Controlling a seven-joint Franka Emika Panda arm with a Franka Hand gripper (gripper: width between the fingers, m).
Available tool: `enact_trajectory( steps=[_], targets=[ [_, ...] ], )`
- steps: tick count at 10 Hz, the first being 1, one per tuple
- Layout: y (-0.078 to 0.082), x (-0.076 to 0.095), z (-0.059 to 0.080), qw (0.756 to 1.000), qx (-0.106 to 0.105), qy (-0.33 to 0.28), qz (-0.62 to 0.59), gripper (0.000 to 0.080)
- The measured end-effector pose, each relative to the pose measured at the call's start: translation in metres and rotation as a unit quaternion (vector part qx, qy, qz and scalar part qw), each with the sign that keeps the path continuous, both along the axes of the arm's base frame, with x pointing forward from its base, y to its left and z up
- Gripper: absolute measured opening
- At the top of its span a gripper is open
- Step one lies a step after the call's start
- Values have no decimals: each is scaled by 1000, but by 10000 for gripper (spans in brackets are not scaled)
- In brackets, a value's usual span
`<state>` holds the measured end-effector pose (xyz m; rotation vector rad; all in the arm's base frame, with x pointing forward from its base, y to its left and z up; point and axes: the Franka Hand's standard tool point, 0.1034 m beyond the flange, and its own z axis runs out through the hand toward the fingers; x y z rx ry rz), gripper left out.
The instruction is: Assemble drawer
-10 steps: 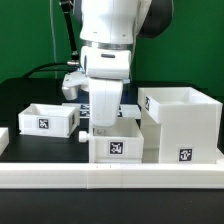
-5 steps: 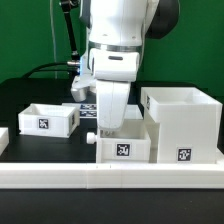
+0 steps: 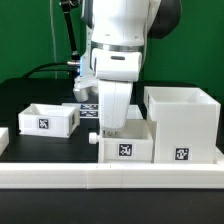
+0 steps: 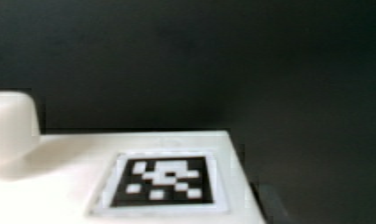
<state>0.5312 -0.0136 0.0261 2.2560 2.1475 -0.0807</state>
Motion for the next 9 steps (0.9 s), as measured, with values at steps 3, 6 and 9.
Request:
enact_trajectory(
  steps=[3,6,9],
  targets=[
    [5,-1,-3,1000,2,2,3,42],
    [5,0,-8,1000,4,-9,3,42],
    [5,-2,-10,1000,4,-11,-10,42]
  ],
)
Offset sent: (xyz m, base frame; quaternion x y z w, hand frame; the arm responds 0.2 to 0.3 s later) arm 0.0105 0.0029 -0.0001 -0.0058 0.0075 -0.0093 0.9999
